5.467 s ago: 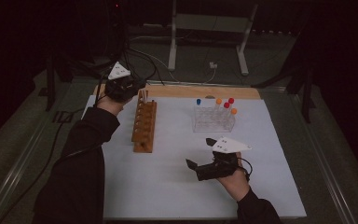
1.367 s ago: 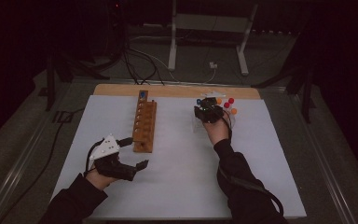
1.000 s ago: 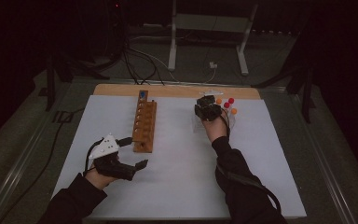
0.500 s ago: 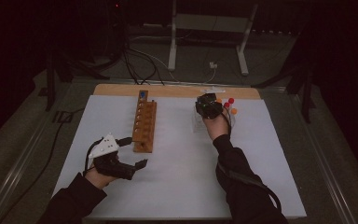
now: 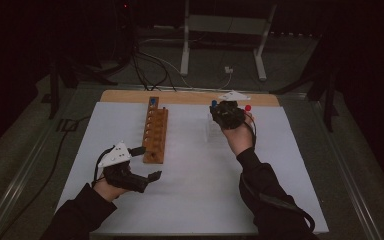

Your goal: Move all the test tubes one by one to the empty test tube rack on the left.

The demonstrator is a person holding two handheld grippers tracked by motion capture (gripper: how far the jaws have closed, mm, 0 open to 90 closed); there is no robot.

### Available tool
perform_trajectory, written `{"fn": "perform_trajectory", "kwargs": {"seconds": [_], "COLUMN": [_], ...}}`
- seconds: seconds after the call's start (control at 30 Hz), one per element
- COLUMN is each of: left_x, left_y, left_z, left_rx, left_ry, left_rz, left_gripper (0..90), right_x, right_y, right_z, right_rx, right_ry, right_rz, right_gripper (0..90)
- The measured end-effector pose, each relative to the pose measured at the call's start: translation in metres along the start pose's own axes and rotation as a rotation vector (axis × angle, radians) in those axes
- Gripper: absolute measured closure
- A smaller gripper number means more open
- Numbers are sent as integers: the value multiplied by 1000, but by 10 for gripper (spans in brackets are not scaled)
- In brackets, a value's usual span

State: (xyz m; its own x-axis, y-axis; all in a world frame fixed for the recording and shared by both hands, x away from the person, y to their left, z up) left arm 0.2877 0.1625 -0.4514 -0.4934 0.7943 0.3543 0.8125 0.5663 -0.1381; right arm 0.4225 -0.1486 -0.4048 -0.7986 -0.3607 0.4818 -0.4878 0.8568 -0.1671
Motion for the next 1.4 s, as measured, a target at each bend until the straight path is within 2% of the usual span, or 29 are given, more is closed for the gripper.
{"fn": "perform_trajectory", "kwargs": {"seconds": [0.17,0.3,0.77,1.0,1.23,1.33,1.4], "left_x": [-2,-5,-25,-34,-46,-52,-58], "left_y": [-3,-6,-17,-21,-25,-28,-30], "left_z": [-4,-8,-24,-35,-46,-48,-49], "left_rx": [-4,-9,-29,-36,-39,-44,-44], "left_ry": [15,28,31,22,10,5,7], "left_rz": [19,38,102,128,142,147,154], "left_gripper": [25,26,26,33,71,160,175], "right_x": [18,31,69,79,84,85,84], "right_y": [18,30,61,76,82,84,85], "right_z": [8,21,65,79,83,84,85], "right_rx": [65,101,165,180,178,183,188], "right_ry": [4,13,31,26,15,13,14], "right_rz": [-53,-104,-252,-299,-326,-332,-333], "right_gripper": [765,764,764,764,764,764,764]}}
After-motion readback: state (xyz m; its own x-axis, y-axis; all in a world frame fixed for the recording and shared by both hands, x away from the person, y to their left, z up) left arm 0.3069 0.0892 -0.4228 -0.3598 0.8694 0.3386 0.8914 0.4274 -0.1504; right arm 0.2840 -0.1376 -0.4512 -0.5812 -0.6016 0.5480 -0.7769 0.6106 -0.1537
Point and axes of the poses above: each handheld gripper's, and its own axes: x roughly backward along the jaws, z roughly out of its underside, y roughly to its left, the point moved 1 cm from there along -x, roughly forward along the jaws, and after that the axes turned 5 degrees about x, right-handed, at the moved point
